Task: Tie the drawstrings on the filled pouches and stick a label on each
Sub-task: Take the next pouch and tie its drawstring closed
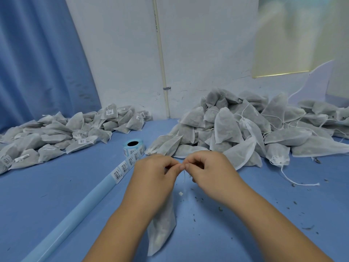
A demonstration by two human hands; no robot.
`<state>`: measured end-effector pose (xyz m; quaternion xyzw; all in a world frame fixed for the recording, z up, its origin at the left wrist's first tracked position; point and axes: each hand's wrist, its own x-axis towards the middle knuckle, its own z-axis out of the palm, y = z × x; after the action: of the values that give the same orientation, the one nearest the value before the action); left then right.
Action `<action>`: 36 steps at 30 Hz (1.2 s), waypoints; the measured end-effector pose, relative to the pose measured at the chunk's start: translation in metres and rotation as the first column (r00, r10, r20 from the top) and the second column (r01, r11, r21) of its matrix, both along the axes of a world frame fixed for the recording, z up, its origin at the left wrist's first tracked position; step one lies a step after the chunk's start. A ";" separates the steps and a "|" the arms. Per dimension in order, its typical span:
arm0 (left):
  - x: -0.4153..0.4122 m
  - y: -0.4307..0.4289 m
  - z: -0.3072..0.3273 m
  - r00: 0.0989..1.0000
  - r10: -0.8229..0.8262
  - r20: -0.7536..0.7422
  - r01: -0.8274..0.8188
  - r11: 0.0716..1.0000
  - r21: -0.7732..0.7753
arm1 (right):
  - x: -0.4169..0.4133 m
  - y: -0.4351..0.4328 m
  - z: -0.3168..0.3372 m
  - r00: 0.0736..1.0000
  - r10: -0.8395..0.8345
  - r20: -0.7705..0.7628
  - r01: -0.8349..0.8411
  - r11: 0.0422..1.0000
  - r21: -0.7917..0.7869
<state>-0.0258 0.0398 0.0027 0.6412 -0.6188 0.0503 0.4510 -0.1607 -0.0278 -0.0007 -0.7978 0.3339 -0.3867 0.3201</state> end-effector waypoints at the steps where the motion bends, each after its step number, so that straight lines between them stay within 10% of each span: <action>1: 0.000 0.000 -0.001 1.000 0.012 0.025 -0.012 1.000 -0.016 | 0.000 0.000 0.000 1.000 0.003 -0.002 -0.003 1.000 0.019; 11: 0.005 0.001 0.000 0.993 -0.031 0.117 0.033 0.999 -0.015 | 0.000 0.003 0.000 0.997 0.045 -0.061 -0.039 0.995 0.096; 18: 0.002 0.002 0.006 0.961 0.036 -0.274 0.012 0.985 0.171 | -0.003 0.005 0.008 0.996 0.028 0.081 -0.047 0.971 0.235; 26: 0.005 0.007 0.015 0.680 -0.087 -0.728 0.342 0.916 0.210 | -0.003 0.010 0.012 0.994 0.053 0.101 -0.079 0.957 0.279; 36: 0.005 0.007 0.014 0.543 -0.167 -0.823 0.429 0.898 0.101 | 0.005 0.013 0.008 0.965 -0.047 0.260 0.020 0.994 0.107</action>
<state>-0.0211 0.0469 0.0169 0.5375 -0.4525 -0.4108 0.5811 -0.1562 -0.0151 0.0070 -0.7163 0.3218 -0.4761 0.3958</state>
